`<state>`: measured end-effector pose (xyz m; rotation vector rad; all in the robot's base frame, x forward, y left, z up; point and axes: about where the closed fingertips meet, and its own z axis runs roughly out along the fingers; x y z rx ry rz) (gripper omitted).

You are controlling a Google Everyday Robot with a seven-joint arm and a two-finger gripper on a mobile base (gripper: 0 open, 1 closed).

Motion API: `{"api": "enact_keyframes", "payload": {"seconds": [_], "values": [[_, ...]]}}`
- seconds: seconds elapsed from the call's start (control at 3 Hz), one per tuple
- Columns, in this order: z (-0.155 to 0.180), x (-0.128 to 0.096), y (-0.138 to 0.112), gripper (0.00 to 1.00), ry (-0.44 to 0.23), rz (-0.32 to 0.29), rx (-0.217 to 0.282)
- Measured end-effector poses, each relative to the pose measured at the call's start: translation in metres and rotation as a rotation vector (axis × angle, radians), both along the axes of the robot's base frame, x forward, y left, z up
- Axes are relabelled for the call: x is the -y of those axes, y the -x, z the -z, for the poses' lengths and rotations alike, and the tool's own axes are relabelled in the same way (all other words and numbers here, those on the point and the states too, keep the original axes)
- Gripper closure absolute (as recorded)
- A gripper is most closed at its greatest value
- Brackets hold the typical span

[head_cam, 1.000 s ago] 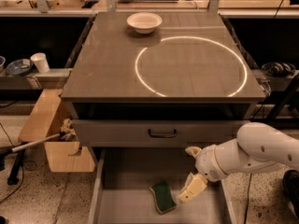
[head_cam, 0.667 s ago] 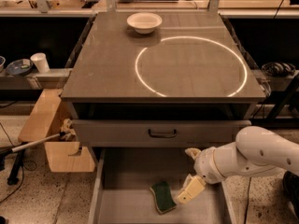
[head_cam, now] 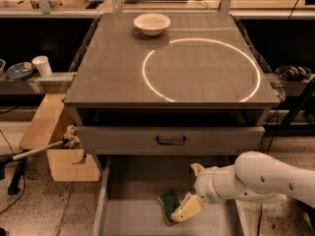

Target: Pick sponge from middle drawer and place on counter

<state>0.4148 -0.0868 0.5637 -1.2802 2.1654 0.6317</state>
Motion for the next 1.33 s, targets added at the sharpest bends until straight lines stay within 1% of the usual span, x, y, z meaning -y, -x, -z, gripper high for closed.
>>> {"api": "enact_keyframes", "payload": {"seconds": [0.33,0.67,1.0,1.33], "values": [[0.0,0.0,0.0,0.0,-0.001,0.001,0.001],[0.012,-0.011,0.0,0.0,-0.01,0.029,-0.007],[0.027,-0.025,-0.008,0.0,-0.001,0.09,-0.015],[0.028,-0.025,-0.008,0.0,-0.002,0.095,-0.011]]}}
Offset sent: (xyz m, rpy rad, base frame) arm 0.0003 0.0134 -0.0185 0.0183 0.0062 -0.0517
